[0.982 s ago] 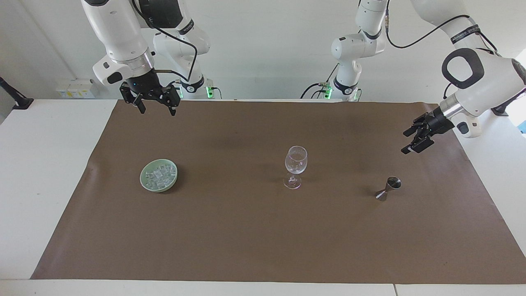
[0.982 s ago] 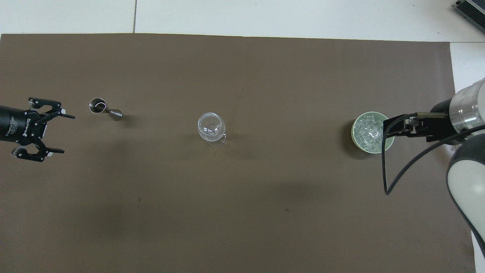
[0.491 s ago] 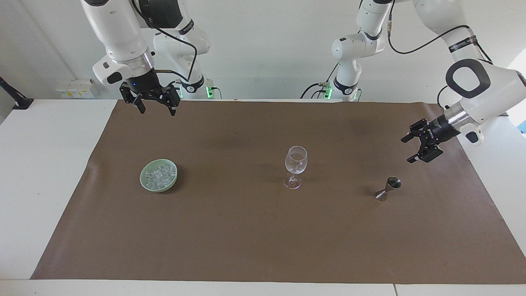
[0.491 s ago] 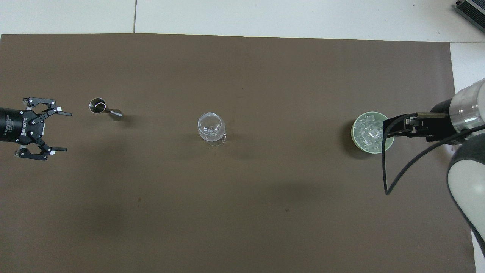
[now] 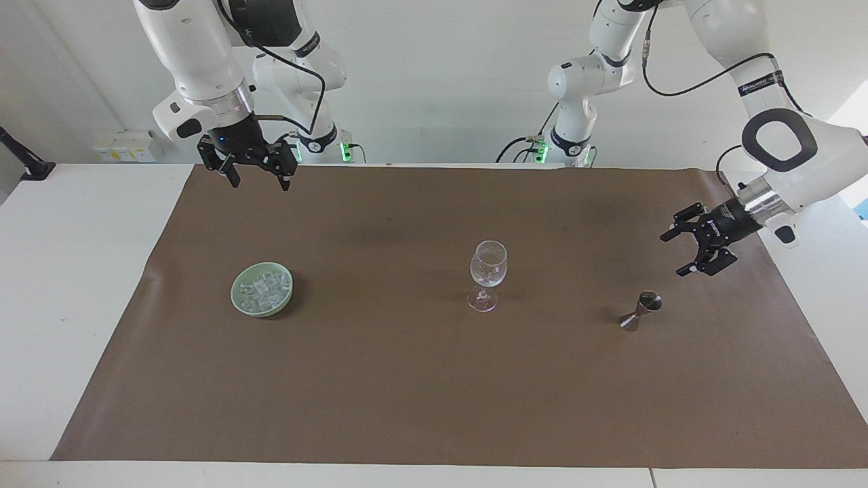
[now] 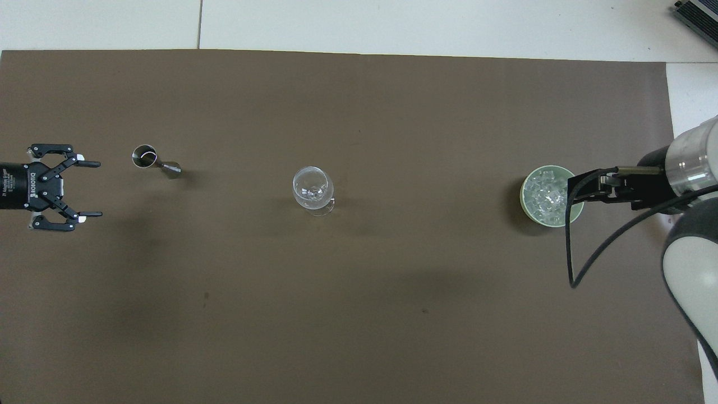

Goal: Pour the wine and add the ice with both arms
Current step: 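Open the left gripper and move it toward the silver jigger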

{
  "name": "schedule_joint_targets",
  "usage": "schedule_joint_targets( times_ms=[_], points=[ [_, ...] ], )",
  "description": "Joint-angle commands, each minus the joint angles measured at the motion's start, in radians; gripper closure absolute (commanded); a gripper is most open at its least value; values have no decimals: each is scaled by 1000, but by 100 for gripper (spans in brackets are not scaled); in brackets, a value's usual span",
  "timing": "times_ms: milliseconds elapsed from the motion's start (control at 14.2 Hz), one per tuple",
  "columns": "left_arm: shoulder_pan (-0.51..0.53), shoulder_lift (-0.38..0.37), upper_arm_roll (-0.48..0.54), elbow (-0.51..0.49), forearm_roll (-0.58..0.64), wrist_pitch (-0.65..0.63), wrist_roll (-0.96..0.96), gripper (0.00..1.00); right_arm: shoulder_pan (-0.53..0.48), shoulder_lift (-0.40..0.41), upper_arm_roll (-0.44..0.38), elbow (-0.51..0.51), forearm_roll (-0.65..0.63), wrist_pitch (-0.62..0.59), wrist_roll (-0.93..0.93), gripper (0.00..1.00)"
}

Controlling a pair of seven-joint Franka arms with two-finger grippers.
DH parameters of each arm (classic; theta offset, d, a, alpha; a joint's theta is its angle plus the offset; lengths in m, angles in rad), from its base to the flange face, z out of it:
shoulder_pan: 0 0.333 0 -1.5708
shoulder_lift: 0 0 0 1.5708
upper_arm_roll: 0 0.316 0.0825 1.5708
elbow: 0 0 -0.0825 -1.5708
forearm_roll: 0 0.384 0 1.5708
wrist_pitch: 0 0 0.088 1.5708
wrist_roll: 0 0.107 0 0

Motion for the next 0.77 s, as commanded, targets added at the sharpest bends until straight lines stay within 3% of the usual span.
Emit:
schedule_joint_targets(
  times_ms=[0,702],
  points=[
    [21,23,-10,-3,-74,14,-13,0,-18,-9,7,-6,23,-16,-31,0],
    [67,114,-10,-31,-327,25,3,0,-18,-9,7,-6,23,-16,-29,0]
  ],
)
